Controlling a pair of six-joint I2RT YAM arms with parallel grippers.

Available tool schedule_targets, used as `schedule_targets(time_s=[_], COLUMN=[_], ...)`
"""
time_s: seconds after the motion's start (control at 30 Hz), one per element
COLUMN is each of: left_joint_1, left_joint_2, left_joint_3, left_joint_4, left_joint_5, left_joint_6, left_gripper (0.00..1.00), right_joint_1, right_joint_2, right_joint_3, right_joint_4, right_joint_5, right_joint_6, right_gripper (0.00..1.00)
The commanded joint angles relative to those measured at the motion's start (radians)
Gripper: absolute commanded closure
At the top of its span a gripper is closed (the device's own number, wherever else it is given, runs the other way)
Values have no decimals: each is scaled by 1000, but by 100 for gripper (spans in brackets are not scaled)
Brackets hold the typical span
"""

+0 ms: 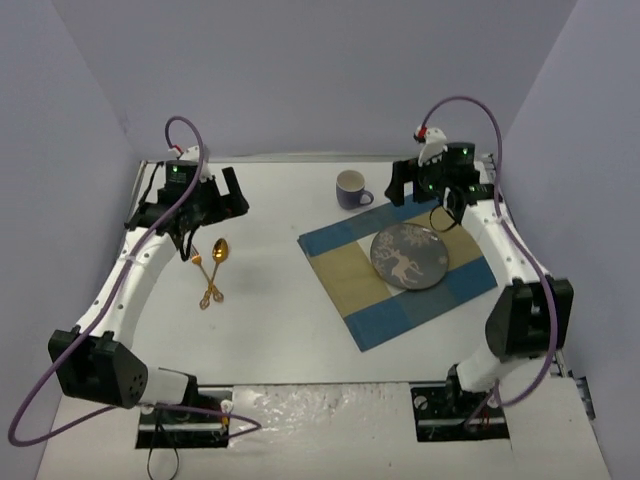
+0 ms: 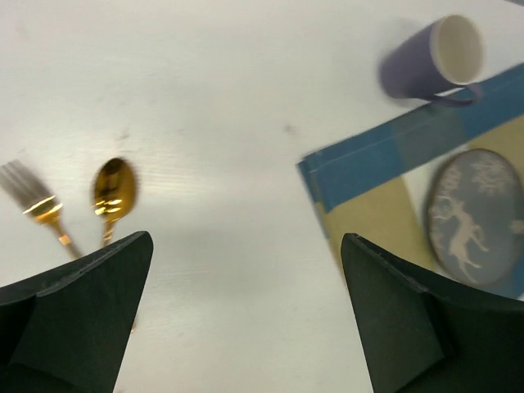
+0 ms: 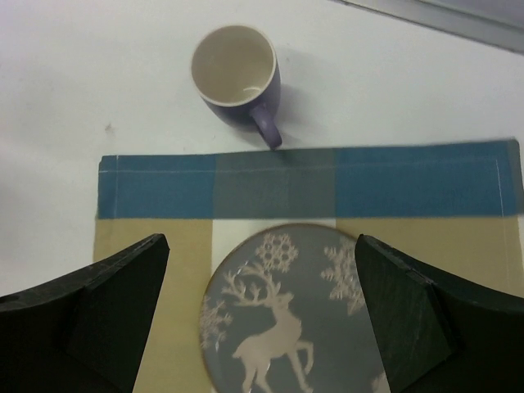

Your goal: Set the dinner table for one person

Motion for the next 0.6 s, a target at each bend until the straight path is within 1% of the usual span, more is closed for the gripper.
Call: schedule_targets(time_s=[0.0, 0.1, 0.17, 0.3, 0.43, 0.57], left_joint_1=[41, 46, 61, 90, 112, 115], left_joint_2=[-65, -87, -95, -94, -99, -80], left_joint_3=[-48, -105, -141, -150, -162, -160], left_joint_4=[-60, -31, 4, 2, 8, 0], left_joint_5=[-52, -141, -174, -182, -181, -174], left_joint_6=[146, 150, 146, 140, 133, 132], left_gripper=[3, 3, 3, 3, 3, 3], right_joint_1=[21, 27, 31, 41, 51, 63], right_joint_2=[142, 237, 315, 414, 498, 574], right_joint_3=[154, 245, 305, 396, 459, 508], right_joint_4=[51, 35, -18, -78, -94, -96], right_joint_5=[-136, -149, -170, -173, -169, -193], right_joint_6=[-221, -296, -346, -437, -463, -470], right_gripper=[6, 7, 8, 9, 12, 17])
